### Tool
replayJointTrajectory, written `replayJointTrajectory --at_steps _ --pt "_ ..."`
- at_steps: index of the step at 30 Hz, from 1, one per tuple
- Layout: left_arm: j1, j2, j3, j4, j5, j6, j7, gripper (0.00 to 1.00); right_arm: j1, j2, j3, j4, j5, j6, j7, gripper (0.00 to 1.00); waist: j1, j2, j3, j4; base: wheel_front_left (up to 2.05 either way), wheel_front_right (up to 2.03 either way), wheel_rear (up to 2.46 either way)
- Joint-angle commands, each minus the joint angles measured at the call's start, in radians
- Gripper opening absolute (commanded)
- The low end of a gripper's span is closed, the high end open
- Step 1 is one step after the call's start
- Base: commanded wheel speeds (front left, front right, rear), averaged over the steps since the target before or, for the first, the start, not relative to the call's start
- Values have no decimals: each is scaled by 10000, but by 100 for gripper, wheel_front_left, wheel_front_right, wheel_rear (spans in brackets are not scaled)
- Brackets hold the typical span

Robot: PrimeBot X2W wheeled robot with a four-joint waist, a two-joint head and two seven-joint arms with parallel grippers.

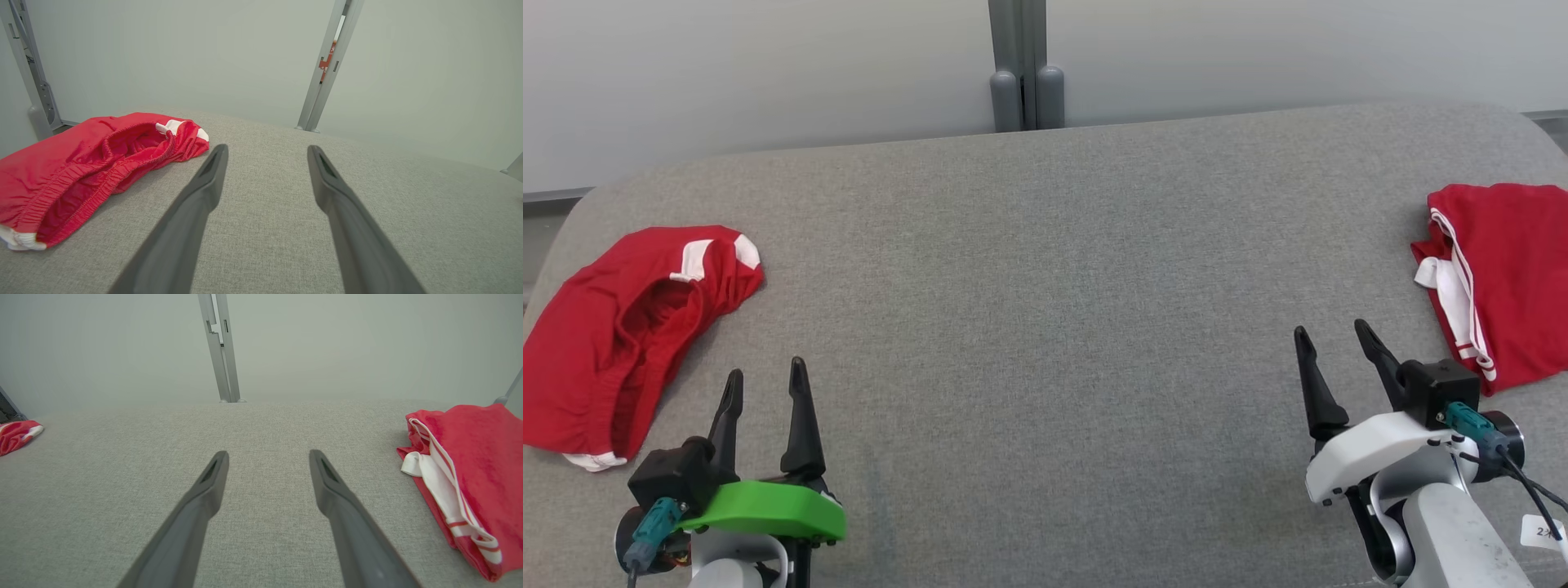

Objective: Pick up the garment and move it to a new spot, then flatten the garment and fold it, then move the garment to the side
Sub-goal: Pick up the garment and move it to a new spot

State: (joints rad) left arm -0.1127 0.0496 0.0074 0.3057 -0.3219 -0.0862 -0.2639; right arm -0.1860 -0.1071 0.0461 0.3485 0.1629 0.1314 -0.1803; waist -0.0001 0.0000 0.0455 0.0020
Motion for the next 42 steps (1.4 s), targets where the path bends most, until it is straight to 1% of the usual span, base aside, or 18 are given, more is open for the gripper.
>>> replayJointTrajectory --at_steps 1,7,11,15,19,30,36,42 --pt "-23 22 4 0 -13 11 -1 100 -18 15 -71 -62 -132 -13 33 100 1 0 25 24 0 0 0" --pt "-116 22 -83 54 42 -56 -1 100 -74 80 -232 -132 -226 -13 135 100 1 0 107 184 0 0 0" --pt "-171 23 24 5 97 -58 1 100 -134 112 -85 -287 -252 -13 225 100 1 0 153 426 0 0 0" --pt "-165 23 -20 25 61 -53 1 100 -60 83 -88 -433 -248 -13 306 100 1 0 115 932 0 0 0" --pt "-131 25 -100 31 43 -7 1 100 27 51 -91 -546 -243 -13 384 100 1 0 95 1632 0 0 0" --pt "215 26 288 -63 102 36 -1 100 138 105 47 -642 -253 -13 446 100 1 0 69 3367 0 0 0" --pt "328 25 436 -102 159 55 1 100 227 163 18 -678 -313 -13 505 100 1 0 83 3939 0 0 0" --pt "434 25 601 -162 147 57 -1 100 268 198 91 -706 -336 -13 543 100 1 0 96 4153 0 0 0"
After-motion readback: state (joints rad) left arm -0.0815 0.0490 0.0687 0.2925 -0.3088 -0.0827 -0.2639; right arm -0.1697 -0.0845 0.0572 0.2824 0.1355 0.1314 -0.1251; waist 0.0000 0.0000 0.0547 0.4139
